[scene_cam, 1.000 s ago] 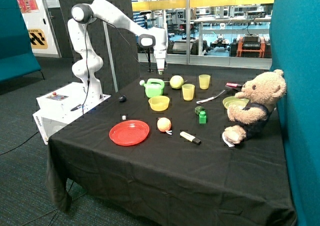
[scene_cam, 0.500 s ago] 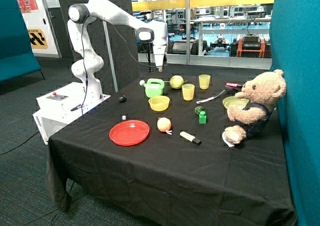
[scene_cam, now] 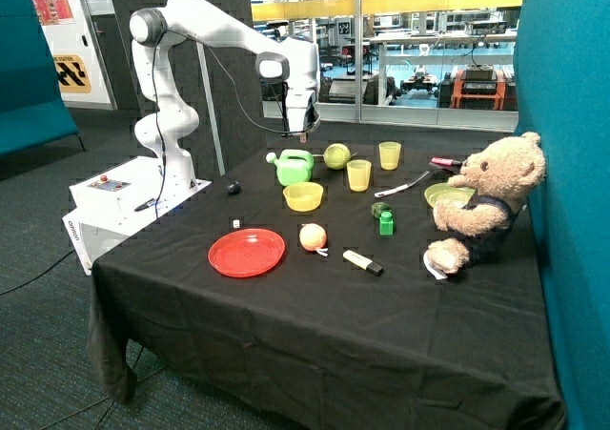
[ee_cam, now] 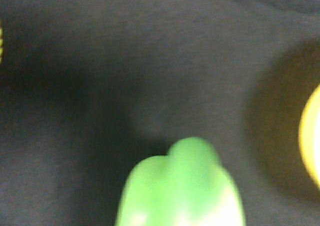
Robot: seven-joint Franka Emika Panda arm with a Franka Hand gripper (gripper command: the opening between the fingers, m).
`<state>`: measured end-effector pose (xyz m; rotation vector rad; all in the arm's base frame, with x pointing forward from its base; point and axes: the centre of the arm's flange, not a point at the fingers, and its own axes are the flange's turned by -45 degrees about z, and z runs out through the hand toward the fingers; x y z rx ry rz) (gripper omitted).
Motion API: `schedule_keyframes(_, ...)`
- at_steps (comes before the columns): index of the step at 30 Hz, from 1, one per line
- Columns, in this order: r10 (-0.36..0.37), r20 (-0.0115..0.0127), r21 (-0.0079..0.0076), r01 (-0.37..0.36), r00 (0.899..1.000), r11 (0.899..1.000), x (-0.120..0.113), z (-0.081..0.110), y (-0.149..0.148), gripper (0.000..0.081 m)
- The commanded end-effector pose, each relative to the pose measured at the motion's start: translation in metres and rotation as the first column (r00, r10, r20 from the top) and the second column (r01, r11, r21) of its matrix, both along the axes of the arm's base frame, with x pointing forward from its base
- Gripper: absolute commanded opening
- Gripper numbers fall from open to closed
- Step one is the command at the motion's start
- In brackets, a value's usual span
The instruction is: Roll the dices in the bowl
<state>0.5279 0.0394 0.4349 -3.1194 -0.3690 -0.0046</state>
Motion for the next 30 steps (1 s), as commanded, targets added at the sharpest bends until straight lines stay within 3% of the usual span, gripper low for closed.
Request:
schedule_keyframes(1, -0.059, -0.0029, -0.0007, 0.059, 0.998, 0.998, 0.015, 0.001, -0.04, 0.0)
schedule_keyframes(19, -0.109, -0.0029, -0.0007, 0.109, 0.994, 0.994, 0.038, -0.008, -0.086, 0.0)
schedule_keyframes(30, -0.112, -0.0029, -0.0007, 0.112, 0.994, 0.994, 0.042, -0.012, -0.092, 0.0)
